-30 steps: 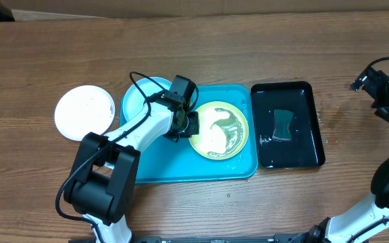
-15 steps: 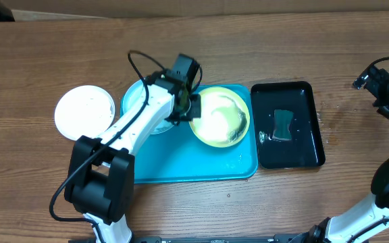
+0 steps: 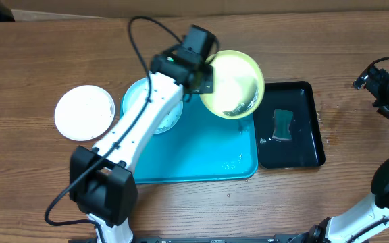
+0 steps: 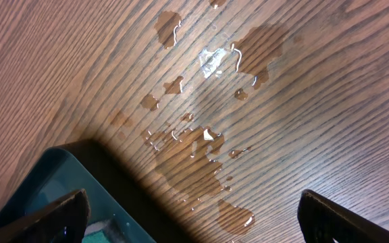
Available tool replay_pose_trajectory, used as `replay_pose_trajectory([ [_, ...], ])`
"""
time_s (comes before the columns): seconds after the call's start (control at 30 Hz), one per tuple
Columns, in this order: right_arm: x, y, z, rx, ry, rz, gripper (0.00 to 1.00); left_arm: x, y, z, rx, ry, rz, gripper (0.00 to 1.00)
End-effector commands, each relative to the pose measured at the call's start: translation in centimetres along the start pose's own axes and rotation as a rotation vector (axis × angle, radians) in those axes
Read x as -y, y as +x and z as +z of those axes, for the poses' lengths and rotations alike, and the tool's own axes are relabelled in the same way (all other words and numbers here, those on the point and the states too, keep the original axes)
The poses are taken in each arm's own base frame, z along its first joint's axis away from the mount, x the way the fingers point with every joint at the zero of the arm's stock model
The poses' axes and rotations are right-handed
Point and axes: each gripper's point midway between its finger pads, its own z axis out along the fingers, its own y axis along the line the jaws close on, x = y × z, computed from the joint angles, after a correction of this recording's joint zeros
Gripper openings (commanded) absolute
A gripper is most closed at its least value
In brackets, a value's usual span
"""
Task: Clean dirty plates on tray and stack at the side
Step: 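Lift the yellow plate with the left gripper and tilt it over the black tray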
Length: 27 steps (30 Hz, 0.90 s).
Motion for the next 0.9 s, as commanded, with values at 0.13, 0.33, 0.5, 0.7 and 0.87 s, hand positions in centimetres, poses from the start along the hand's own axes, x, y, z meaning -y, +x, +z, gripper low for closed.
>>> replay_pose_trajectory([
  [0.13, -0.1, -0.5, -0.8, 0.028, -0.002, -0.002, 1.0, 6.3, -0.4, -1.6, 0.185, -0.07, 0.182, 0.04],
  [0.33, -0.1, -0.5, -0.8, 0.028, -0.002, -0.001, 1.0, 9.6, -0.2, -4.7, 0.389, -0.277, 0.391, 0.04],
  [0.5, -0.1, -0.5, -0.8, 0.028, -0.002, -0.002, 1.0, 12.9, 0.6, -8.6, 0.567, -0.434, 0.545, 0.04],
  [0.7, -0.1, -0.5, -0.8, 0.028, -0.002, -0.002, 1.0, 16.6, 1.1, -12.2, 0.707, -0.515, 0.683, 0.04],
  [0.87, -0.1, -0.5, -0.8, 0.028, -0.002, -0.001, 1.0, 17.5, 1.2, -13.2, 0.743, -0.528, 0.695, 0.04],
])
